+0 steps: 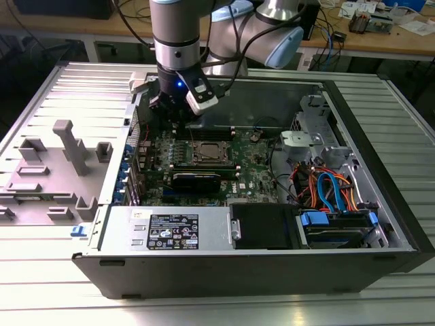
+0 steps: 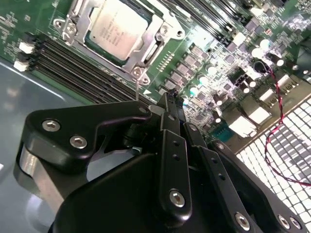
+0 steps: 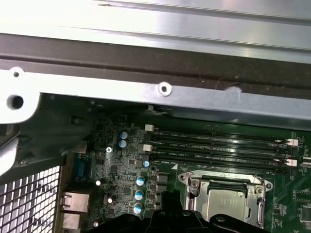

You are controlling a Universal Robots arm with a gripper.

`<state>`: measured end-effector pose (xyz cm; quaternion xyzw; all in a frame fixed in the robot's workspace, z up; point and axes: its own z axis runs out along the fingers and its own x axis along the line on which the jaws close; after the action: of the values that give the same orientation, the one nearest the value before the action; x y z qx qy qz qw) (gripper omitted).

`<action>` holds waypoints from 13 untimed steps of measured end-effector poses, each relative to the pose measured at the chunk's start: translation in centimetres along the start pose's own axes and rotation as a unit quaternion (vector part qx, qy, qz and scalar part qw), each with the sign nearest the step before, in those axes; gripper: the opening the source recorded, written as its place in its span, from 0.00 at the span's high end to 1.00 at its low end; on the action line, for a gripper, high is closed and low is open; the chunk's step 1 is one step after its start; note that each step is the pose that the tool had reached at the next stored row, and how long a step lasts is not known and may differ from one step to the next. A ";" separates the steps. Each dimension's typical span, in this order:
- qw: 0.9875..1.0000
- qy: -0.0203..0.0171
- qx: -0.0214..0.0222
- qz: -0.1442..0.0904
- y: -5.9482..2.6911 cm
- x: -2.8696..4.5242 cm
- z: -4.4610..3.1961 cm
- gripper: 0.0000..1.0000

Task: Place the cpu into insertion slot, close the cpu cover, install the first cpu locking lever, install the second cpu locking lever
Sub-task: 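Install the first cpu locking lever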

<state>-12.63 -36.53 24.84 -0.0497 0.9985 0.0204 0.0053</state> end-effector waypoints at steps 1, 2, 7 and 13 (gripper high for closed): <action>1.000 0.000 0.000 0.001 0.03 0.04 -0.01 0.89; 1.000 0.000 0.000 0.001 0.07 0.04 -0.02 0.89; 1.000 0.000 0.000 0.006 0.38 0.01 -0.06 0.89; 1.000 0.000 0.000 0.008 0.63 -0.01 -0.06 0.89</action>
<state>-12.68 -35.90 24.92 -0.0414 0.9989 0.0204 0.0056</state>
